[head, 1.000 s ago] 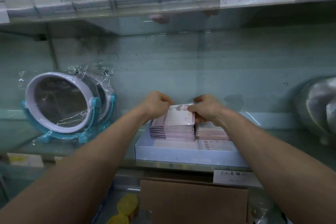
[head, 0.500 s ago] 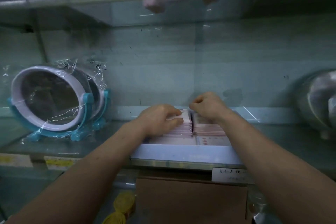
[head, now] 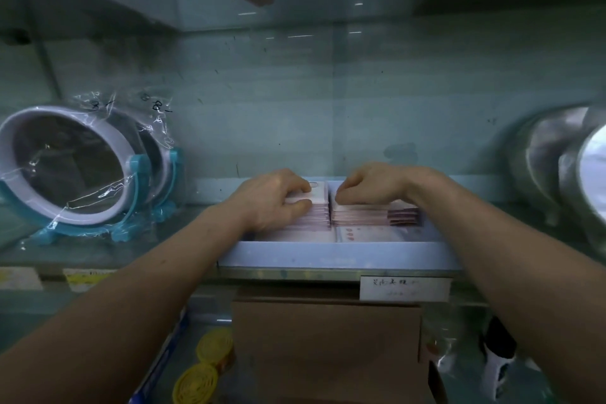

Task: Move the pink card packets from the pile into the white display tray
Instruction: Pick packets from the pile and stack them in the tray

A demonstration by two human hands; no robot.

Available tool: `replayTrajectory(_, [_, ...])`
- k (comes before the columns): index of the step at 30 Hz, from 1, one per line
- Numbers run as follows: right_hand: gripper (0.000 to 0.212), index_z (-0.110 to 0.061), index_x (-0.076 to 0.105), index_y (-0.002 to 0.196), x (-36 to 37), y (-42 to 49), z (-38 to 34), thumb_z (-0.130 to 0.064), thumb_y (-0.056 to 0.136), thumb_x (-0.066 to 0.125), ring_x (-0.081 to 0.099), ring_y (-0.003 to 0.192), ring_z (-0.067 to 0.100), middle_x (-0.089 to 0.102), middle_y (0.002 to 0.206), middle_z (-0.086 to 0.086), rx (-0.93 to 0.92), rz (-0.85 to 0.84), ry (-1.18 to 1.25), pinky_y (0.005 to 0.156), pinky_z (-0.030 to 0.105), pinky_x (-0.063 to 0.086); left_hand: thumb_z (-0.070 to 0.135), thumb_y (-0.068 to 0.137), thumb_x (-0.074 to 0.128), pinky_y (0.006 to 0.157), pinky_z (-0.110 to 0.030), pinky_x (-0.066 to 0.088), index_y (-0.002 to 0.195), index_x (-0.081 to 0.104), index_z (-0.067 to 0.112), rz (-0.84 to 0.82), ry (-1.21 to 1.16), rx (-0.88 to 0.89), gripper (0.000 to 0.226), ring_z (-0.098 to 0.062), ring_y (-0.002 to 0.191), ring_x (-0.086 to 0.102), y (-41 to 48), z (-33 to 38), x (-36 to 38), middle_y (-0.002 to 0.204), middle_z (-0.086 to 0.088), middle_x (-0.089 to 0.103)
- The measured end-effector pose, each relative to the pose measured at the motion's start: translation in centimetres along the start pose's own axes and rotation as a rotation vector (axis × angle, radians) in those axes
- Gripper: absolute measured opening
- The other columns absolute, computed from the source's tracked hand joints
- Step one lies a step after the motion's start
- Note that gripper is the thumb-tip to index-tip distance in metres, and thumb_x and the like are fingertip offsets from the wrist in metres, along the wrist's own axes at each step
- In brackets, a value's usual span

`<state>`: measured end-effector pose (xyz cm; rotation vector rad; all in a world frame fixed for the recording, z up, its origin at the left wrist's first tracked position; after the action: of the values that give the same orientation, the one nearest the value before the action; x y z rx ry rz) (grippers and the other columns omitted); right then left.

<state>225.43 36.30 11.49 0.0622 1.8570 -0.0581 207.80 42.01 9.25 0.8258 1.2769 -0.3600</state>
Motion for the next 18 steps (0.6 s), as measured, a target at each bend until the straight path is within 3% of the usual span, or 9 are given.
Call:
replayTrajectory(2, [0.041,-0.025,0.064,0.119,0.3,-0.4,1.3,-0.045,0.084,0.063,0.053,0.117,0.014,0.058,0.126,-0.008,-0.018,0.003,0.085,0.107,0.032,0.038,0.043,0.092,0.053,0.095,-0.033,0.042,0.128,0.056,0.027,-0.002,-0.006,-0.004,0.040,-0.018,0.114,0.050,-0.1,0.0,0.0,0.128,0.003,0.049])
replayTrajectory(6, [0.050,-0.024,0.061,0.125,1.8,-0.2,2.4,-0.036,0.079,0.073,0.053,0.117,0.013,0.056,0.131,-0.002,-0.052,0.079,0.238,0.105,0.026,0.038,0.048,0.088,0.057,0.093,-0.034,0.043,0.127,0.057,0.025,0.016,0.025,0.027,0.045,-0.018,0.110,0.051,-0.1,0.0,0.1,0.122,0.002,0.052])
replayTrajectory(9, [0.045,-0.025,0.062,0.123,2.1,0.1,2.3,-0.035,0.080,0.071,0.053,0.118,0.014,0.056,0.130,-0.001,-0.061,0.126,0.190,0.104,0.026,0.038,0.053,0.088,0.054,0.090,-0.031,0.042,0.126,0.060,0.024,0.047,0.126,0.078,0.049,-0.020,0.110,0.049,0.1,0.0,0.0,0.121,-0.002,0.056])
replayTrajectory(12, [0.039,-0.029,0.066,0.113,1.9,0.1,2.2,-0.040,0.076,0.071,0.047,0.123,0.018,0.052,0.132,0.000,-0.122,0.233,0.052,0.106,0.034,0.038,0.052,0.089,0.054,0.085,-0.029,0.041,0.128,0.060,0.025,0.049,0.155,0.074,0.047,-0.020,0.109,0.049,-0.1,0.3,-0.2,0.119,-0.003,0.054])
replayTrajectory(16, [0.026,-0.026,0.069,0.104,1.6,-0.8,1.1,-0.032,0.080,0.067,0.054,0.108,0.016,0.060,0.114,-0.003,-0.192,0.265,0.001,0.093,0.029,0.045,0.069,0.079,0.021,0.080,-0.033,0.044,0.120,0.065,0.026,0.074,0.140,0.084,0.074,-0.019,0.098,0.053,-0.4,0.9,-0.4,0.107,-0.001,0.057])
replayTrajectory(18, [0.022,-0.025,0.069,0.103,1.5,-1.1,0.8,-0.028,0.082,0.065,0.058,0.100,0.015,0.063,0.105,-0.006,-0.193,0.243,-0.018,0.085,0.027,0.047,0.064,0.082,0.023,0.076,-0.031,0.043,0.119,0.065,0.026,0.072,0.168,0.070,0.067,-0.019,0.096,0.055,-0.4,1.0,-0.6,0.105,0.000,0.058])
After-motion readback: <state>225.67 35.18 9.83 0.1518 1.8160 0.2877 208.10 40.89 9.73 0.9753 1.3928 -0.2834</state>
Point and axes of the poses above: each hand's wrist, its own y-axis towards the middle knuckle, its own x-axis out of the palm, z = x × y, the point moved 2 cm from there along y, towards the middle knuckle
